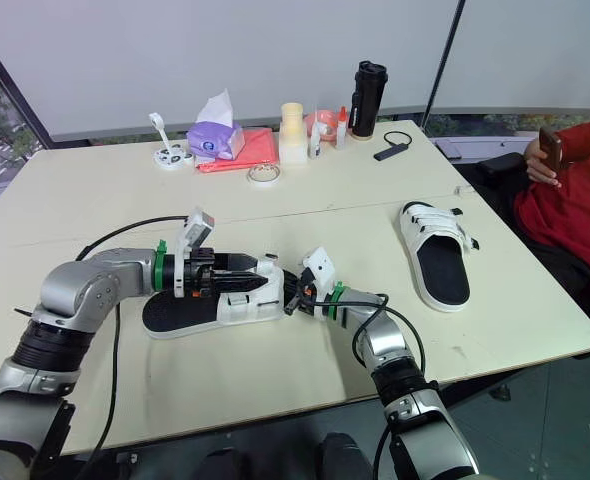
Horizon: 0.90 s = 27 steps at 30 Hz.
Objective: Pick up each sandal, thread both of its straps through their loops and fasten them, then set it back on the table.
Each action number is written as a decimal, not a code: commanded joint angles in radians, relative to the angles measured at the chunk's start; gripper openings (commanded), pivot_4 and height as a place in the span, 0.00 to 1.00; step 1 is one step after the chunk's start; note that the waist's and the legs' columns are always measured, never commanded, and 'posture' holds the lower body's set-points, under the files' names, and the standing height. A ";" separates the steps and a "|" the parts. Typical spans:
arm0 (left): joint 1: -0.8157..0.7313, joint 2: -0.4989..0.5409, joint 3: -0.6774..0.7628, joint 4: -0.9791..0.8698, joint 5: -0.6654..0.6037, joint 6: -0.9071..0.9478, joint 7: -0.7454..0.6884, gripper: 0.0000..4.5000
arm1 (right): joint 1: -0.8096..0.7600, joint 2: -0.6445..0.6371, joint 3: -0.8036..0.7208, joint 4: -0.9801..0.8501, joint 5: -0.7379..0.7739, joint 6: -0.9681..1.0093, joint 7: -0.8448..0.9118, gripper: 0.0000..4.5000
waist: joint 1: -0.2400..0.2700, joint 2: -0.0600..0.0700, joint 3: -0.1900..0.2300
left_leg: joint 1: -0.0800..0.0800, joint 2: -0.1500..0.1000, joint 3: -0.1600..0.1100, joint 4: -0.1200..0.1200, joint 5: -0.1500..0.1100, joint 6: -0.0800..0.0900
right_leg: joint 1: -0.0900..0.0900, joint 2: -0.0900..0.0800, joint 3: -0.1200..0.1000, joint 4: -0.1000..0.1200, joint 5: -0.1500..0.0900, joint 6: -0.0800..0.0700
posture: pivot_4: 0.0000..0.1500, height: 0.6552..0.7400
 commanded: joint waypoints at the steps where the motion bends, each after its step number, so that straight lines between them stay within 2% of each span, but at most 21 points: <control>1: -0.035 -0.018 -0.012 0.003 -0.001 0.013 -0.022 0.75 | 0.058 0.000 0.025 0.085 -0.049 0.057 -0.041 0.00 | 0.000 0.000 0.000 | 0.000 0.000 0.000 0.000 0.000 0.000 | 0.000 0.000 0.000 0.000 0.000 0.000 | 1.00 1.00; 6: -0.077 -0.096 0.010 0.062 -0.007 0.044 0.019 0.75 | 0.054 0.005 0.025 0.093 -0.051 0.055 -0.045 0.00 | 0.000 0.000 0.000 | 0.000 0.000 0.000 0.000 0.000 0.000 | 0.000 0.000 0.000 0.000 0.000 0.000 | 1.00 1.00; 20: -0.055 -0.078 -0.046 0.023 0.028 0.036 -0.047 0.75 | 0.062 0.000 0.020 0.088 -0.053 0.053 -0.050 0.00 | 0.000 0.000 0.000 | 0.000 0.000 0.000 -0.001 0.000 0.000 | 0.000 0.000 0.000 -0.001 0.000 0.000 | 1.00 1.00; 24: -0.051 -0.037 -0.094 -0.002 0.017 0.096 -0.099 0.75 | 0.052 0.005 0.017 0.093 -0.053 0.051 -0.057 0.00 | -0.001 0.000 0.000 | 0.000 0.000 0.000 -0.001 0.000 0.000 | 0.000 0.000 0.000 -0.001 0.000 0.000 | 1.00 1.00; 27: -0.042 -0.029 -0.094 -0.012 0.024 0.070 -0.113 0.75 | 0.058 0.005 0.018 0.092 -0.054 0.049 -0.057 0.00 | -0.001 0.000 0.000 | 0.000 0.000 0.000 -0.001 0.000 0.000 | 0.000 0.000 0.000 -0.001 0.000 0.000 | 1.00 1.00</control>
